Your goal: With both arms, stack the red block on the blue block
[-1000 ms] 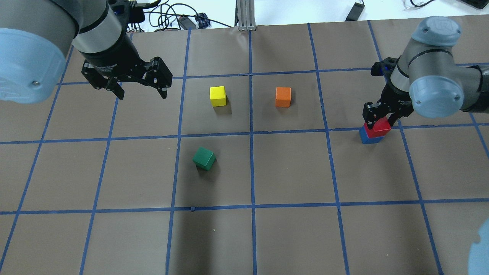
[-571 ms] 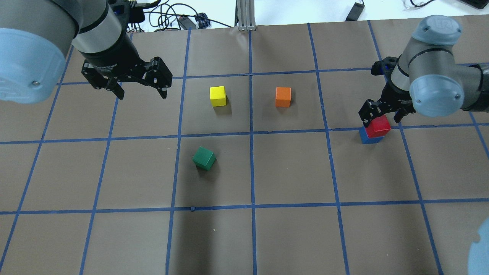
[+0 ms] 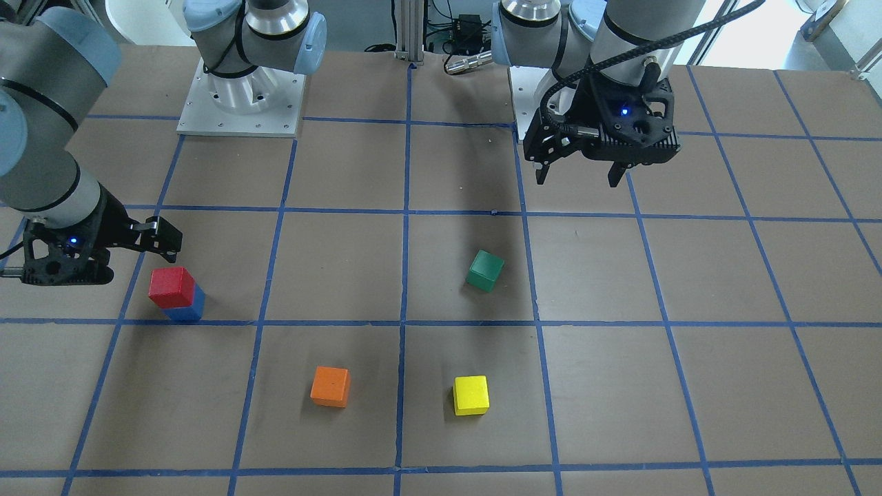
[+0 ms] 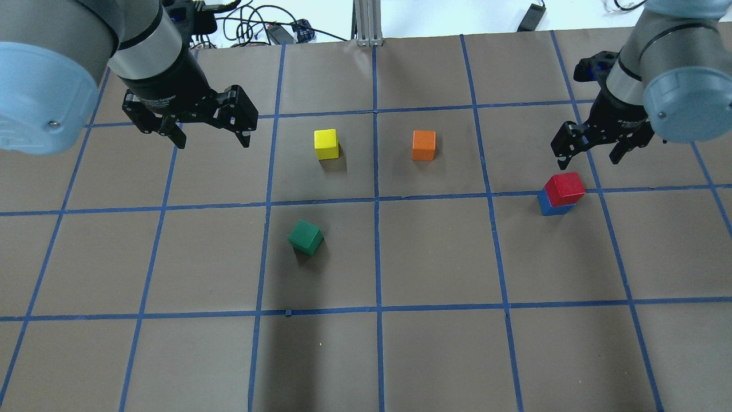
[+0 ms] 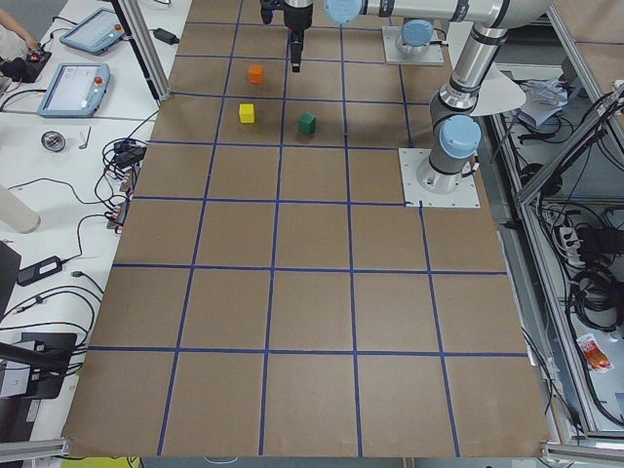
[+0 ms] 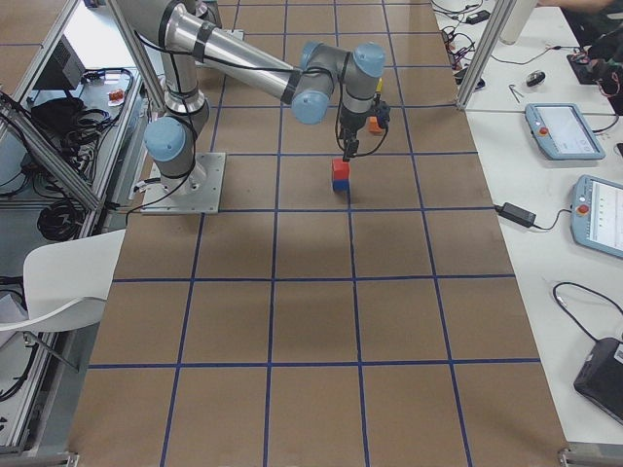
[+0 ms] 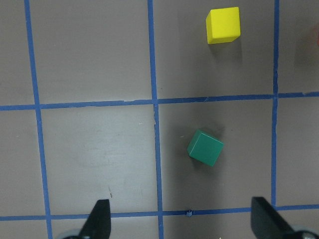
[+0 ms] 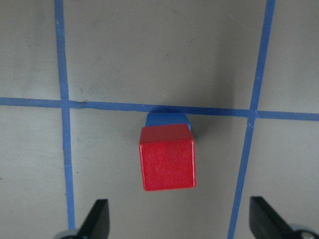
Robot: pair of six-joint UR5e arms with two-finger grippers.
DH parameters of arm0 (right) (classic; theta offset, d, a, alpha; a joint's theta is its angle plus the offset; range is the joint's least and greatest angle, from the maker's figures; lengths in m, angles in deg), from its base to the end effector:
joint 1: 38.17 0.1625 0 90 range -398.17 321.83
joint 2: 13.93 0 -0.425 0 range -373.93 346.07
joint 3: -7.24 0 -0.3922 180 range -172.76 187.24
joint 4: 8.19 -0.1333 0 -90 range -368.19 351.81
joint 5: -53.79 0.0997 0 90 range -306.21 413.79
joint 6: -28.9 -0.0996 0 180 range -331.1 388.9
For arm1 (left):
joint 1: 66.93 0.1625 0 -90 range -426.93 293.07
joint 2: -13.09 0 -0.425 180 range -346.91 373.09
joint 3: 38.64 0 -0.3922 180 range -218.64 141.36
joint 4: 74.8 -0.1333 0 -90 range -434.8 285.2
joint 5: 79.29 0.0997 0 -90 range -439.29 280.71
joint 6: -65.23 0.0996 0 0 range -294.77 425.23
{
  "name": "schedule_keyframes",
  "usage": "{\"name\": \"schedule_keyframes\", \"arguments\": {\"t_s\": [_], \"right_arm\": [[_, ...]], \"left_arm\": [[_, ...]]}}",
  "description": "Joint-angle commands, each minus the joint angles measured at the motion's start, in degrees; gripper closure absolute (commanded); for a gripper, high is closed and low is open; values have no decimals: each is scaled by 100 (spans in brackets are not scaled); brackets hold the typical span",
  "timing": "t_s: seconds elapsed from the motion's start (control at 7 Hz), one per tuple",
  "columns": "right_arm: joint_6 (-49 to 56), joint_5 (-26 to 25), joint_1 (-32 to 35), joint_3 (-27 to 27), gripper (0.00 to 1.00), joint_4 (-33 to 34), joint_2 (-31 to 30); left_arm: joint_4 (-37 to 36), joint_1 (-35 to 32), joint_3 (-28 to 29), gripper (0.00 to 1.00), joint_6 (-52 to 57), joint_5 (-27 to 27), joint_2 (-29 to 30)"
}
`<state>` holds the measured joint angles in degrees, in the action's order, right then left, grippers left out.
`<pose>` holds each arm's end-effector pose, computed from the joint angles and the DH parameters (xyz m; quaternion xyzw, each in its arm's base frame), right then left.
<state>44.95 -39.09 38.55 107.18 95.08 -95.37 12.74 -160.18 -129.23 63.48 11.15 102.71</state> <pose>0.0042 -0.5408 0.3502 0.0253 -0.9983 -0.0505 0.0127 -0.1603 -0.4846 0.4904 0.0130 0.9997 -0.0198 0.0030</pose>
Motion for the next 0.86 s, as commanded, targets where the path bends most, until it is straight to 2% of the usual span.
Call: {"name": "schedule_keyframes", "arguments": {"t_s": [0.0, 0.14, 0.43, 0.71], "right_arm": [[-311, 32, 149, -438, 0, -838, -433], [-713, 58, 324, -754, 0, -1339, -496], [-1452, 67, 1096, -898, 0, -1476, -479], [-1464, 251, 1249, -880, 0, -1450, -496]], "left_arm": [[0, 0, -3, 0, 0, 0, 3], [0, 0, -3, 0, 0, 0, 3], [0, 0, -3, 0, 0, 0, -6], [0, 0, -3, 0, 0, 0, 3]]}}
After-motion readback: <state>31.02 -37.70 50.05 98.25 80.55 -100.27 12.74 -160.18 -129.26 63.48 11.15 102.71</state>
